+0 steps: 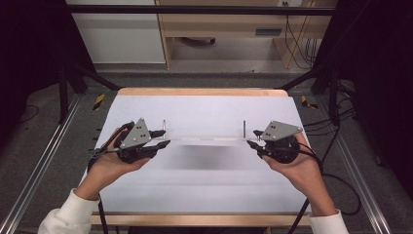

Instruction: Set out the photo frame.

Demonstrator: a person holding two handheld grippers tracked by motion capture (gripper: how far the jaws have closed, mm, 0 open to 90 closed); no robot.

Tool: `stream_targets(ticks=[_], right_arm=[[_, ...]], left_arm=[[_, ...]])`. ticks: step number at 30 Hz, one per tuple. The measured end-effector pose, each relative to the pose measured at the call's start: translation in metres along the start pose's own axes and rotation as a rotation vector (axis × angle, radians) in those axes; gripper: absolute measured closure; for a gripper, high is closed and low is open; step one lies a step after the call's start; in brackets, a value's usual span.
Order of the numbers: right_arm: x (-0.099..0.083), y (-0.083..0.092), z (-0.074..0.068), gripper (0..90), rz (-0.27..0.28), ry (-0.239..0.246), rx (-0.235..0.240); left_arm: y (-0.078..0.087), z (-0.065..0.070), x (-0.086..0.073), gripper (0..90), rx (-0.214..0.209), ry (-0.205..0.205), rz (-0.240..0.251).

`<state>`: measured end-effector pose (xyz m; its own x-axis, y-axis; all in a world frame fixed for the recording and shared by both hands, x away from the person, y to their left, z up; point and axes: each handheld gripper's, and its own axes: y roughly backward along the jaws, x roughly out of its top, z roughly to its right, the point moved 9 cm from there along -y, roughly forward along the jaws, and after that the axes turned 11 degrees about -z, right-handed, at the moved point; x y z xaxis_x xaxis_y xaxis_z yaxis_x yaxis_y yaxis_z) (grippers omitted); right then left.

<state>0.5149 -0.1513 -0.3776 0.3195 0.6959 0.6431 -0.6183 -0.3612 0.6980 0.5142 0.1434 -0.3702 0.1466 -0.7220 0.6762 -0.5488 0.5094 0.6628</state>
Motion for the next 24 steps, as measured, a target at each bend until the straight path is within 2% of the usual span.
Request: stream_targets(ticks=[10, 14, 24], right_arm=[[0.011, -0.002, 0.013, 61.4, -0.003, 0.004, -0.011], [0.016, -0.004, 0.021, 60.3, 0.010, -0.009, 0.003], [0.034, -0.013, 0.046, 59.0, 0.011, -0.013, 0.024]], left_arm=[[-0.002, -0.019, 0.011, 65.2, -0.005, -0.014, -0.034], [-0.004, -0.027, 0.015, 64.9, 0.001, -0.014, -0.042], [-0.012, -0.056, 0.029, 62.6, -0.003, 0.015, -0.038]])
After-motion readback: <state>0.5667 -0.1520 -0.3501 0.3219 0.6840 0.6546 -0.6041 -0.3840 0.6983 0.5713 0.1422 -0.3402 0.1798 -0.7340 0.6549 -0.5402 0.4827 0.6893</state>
